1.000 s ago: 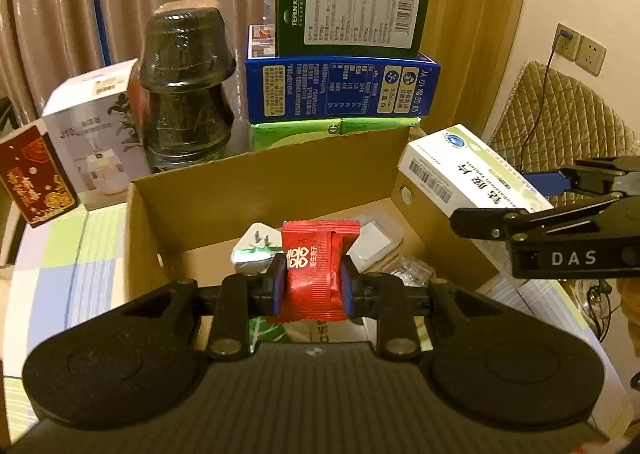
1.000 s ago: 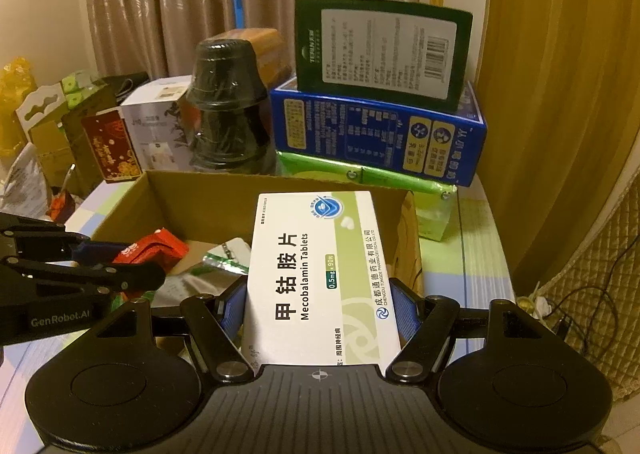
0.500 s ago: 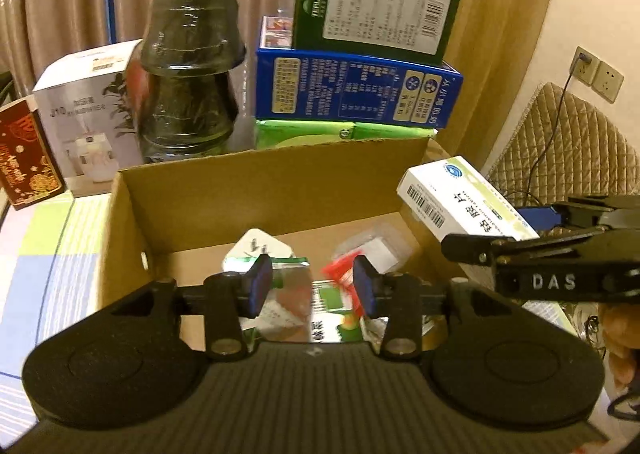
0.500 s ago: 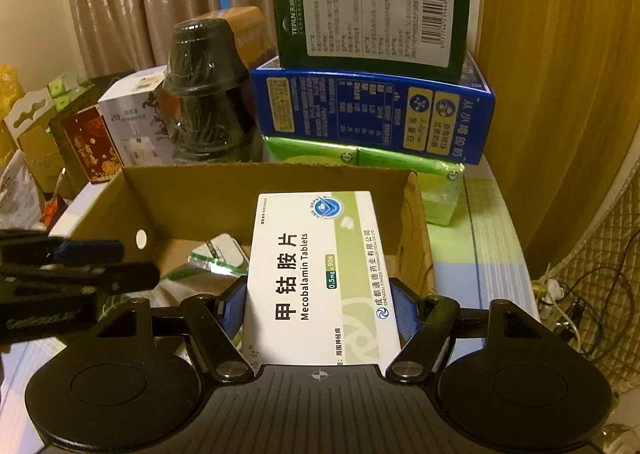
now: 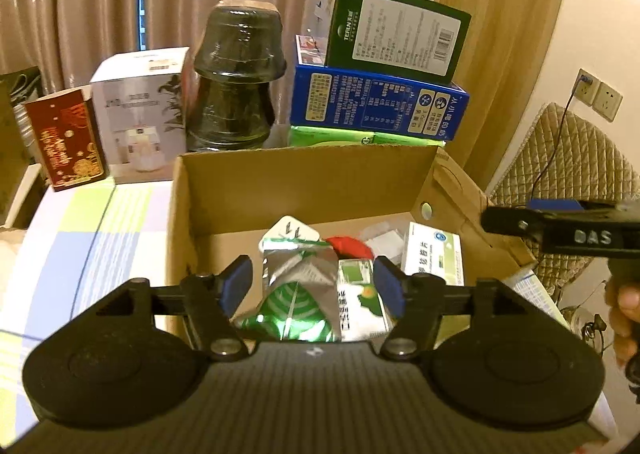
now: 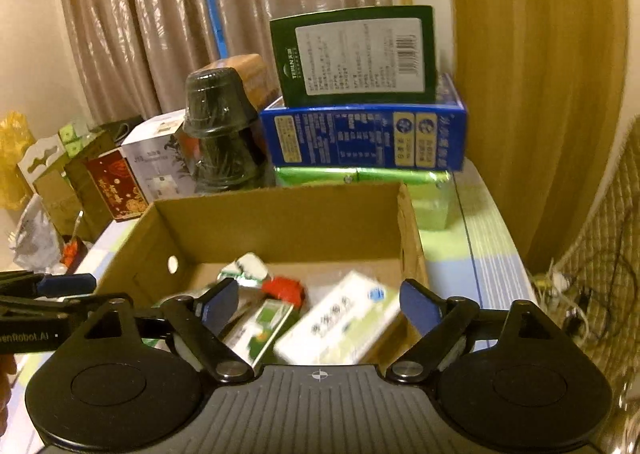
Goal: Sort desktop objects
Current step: 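Open both grippers to drop the candy and Mecobalamin box into the box, then withdraw both open grippers from the box back toward the table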
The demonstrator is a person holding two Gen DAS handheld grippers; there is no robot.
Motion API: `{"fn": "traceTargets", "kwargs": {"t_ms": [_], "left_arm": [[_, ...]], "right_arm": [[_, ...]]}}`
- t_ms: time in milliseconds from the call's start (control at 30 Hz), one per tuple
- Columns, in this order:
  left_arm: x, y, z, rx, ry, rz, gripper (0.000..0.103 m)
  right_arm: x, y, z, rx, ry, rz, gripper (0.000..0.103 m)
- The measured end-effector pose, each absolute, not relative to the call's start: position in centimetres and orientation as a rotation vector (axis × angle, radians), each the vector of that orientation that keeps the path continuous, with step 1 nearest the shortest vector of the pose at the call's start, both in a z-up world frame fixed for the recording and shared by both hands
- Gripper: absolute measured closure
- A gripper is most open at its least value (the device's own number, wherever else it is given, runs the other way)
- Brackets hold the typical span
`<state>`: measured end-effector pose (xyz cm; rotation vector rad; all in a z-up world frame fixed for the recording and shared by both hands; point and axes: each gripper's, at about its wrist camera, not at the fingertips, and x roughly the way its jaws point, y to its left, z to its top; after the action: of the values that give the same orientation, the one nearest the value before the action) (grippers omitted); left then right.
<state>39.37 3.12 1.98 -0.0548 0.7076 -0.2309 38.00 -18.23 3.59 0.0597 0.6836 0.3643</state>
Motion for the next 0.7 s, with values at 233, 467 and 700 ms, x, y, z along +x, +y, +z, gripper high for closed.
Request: {"fn": "traceTargets", "kwargs": {"t_ms": [233, 467, 700], "left_arm": [[33.7, 3.8, 2.9, -0.053, 0.677, -0.215, 0.019], [27.4, 4.5, 3.3, -0.055, 0.669, -0.214, 0.003], [21.6, 6.4, 2.6, -0.073, 0.690, -0.214, 0.001]], "right_arm": [[30.7, -18.9, 2.9, 0.114, 0.726, 0.361, 0.009], [24.5, -18.9, 3.0, 0.128, 0.743, 0.376, 0.003], [19.8, -18.1, 2.8, 0.098, 0.756, 0.413, 0.002]]}}
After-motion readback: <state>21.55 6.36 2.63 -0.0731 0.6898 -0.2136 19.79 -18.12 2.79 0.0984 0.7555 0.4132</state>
